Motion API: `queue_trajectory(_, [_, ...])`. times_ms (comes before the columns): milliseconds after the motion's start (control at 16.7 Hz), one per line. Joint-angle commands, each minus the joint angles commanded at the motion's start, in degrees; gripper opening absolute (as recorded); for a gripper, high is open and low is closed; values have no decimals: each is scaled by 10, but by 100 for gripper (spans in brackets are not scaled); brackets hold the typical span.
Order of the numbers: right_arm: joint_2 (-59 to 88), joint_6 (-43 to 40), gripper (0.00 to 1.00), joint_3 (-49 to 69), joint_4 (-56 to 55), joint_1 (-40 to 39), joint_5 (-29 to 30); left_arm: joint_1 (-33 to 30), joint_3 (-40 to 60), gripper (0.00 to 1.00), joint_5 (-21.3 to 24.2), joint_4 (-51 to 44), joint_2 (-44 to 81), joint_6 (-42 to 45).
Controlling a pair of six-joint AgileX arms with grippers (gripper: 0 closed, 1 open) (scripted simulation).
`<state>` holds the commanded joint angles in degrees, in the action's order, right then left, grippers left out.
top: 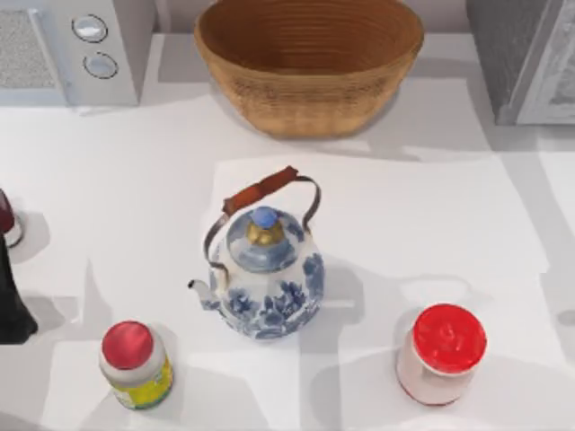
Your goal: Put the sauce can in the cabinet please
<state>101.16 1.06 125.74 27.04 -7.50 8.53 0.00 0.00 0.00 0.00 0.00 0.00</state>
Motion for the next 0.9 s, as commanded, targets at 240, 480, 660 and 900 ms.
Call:
queue_trajectory(240, [57, 0, 0, 59, -18, 16, -15, 0, 0, 100, 0, 0, 0, 0])
queue_trajectory(480, [57, 0, 0, 60, -19, 16, -15, 0, 0, 100, 0, 0, 0, 0])
queue_trajectory(660, [57, 0, 23, 60, -19, 16, -15, 0, 0, 100, 0, 0, 0, 0])
queue_trajectory(900, [57, 0, 53, 60, -19, 16, -15, 0, 0, 100, 0, 0, 0, 0])
